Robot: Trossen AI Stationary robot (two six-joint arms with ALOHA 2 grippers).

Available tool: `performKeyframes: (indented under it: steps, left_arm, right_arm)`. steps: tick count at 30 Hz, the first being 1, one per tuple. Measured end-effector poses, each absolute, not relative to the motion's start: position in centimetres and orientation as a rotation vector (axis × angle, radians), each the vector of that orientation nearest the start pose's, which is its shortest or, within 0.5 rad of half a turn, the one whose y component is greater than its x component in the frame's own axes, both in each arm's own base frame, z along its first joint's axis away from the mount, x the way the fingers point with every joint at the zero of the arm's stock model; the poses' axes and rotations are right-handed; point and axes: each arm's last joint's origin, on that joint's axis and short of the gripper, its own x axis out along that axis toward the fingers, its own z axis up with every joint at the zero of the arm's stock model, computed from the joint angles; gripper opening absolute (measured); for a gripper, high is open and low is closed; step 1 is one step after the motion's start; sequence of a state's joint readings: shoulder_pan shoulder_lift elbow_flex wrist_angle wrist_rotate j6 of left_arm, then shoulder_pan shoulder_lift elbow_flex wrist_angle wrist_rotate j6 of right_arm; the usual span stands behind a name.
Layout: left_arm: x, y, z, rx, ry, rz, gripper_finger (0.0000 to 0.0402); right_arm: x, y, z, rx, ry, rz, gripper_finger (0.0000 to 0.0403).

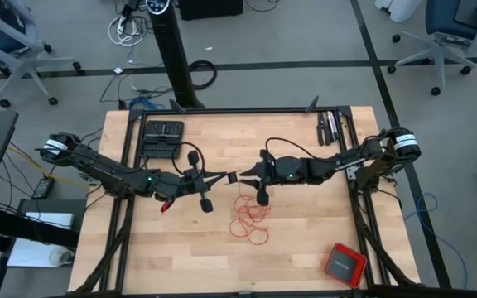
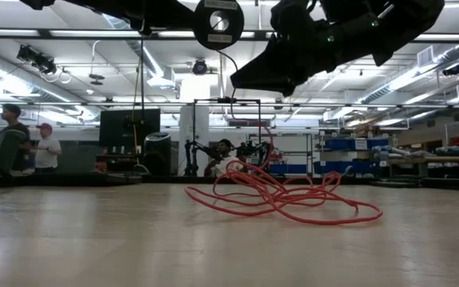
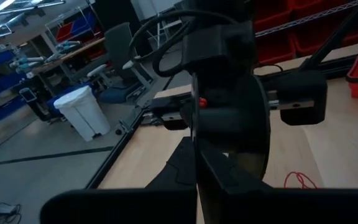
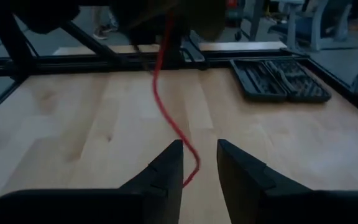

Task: Coil cords
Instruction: Coil the red wire onto the spool

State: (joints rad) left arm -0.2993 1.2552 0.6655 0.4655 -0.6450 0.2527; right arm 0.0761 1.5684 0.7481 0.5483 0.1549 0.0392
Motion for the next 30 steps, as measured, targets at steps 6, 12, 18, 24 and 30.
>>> performKeyframes:
  steps: [6,12,18,24,30]
  left_arm:
    - [26.0,-5.7,25.8,0.303,0.143,0.348,0.0001]
    - [26.0,-5.7,25.7,0.260,0.151,0.351,0.0001]
    - [25.6,-5.0,23.8,0.351,0.346,0.365,0.0001]
    - [25.8,-1.7,23.1,0.310,0.435,0.499,0.0001]
    - [27.1,1.4,22.3,0.286,0.428,0.511,0.0001]
  right_arm:
    - [32.3,2.0,20.4,-0.029,0.264,-0.095,0.0067]
    - [32.2,1.6,20.4,-0.066,0.265,-0.155,0.0009]
    - [31.4,0.1,21.9,-0.140,0.267,-0.262,0.0003]
    - [31.8,-1.4,22.5,-0.126,0.245,-0.215,0.0001]
    - [33.8,-2.7,24.3,-0.144,0.206,-0.194,0.0001]
